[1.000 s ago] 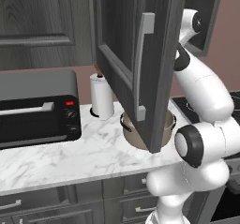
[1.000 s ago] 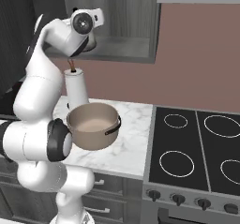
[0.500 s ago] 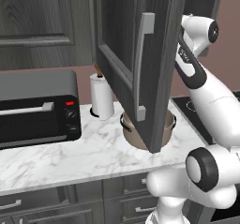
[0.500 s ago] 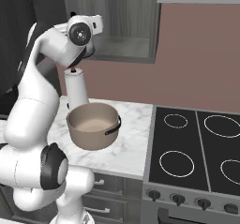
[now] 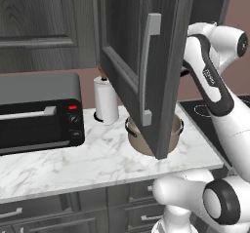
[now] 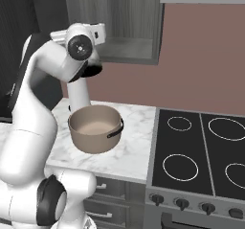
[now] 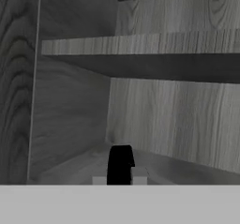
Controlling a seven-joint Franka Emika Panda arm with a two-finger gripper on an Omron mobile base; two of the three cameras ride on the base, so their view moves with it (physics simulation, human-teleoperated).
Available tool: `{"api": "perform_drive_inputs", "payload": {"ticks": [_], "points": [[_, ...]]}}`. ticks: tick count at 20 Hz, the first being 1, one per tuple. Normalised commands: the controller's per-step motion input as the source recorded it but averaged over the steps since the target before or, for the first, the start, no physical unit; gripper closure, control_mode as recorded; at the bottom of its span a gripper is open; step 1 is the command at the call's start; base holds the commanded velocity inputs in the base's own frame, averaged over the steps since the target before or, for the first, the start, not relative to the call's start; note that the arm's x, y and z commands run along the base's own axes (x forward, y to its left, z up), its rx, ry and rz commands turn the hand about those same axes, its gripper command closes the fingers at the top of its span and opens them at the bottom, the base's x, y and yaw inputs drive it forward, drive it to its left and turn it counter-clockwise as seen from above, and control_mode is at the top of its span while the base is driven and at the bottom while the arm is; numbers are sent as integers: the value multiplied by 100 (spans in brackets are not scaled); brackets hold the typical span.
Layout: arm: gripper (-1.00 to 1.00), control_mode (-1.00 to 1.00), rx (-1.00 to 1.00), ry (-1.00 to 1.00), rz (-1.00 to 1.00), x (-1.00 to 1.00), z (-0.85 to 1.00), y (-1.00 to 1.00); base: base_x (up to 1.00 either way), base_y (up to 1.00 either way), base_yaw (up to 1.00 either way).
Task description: Pick the kettle from the cabinet and place it on a stove burner. Then pick the pot from the counter and place it on another stove burner. Finally, turn both burners on.
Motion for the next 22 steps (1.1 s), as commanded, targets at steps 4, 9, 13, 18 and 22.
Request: {"api": "perform_drive_inputs", "payload": {"ticks": [4,9,13,18,22], "points": [[100,-100,4,0,0,-57,0,-19,0,0,0],[100,-100,4,0,0,-52,0,-17,0,0,0],[100,-100,4,0,0,-52,0,-15,0,0,0],[100,-100,4,0,0,-48,0,-15,0,0,0],[100,-100,4,0,0,-44,0,-14,0,0,0]]}}
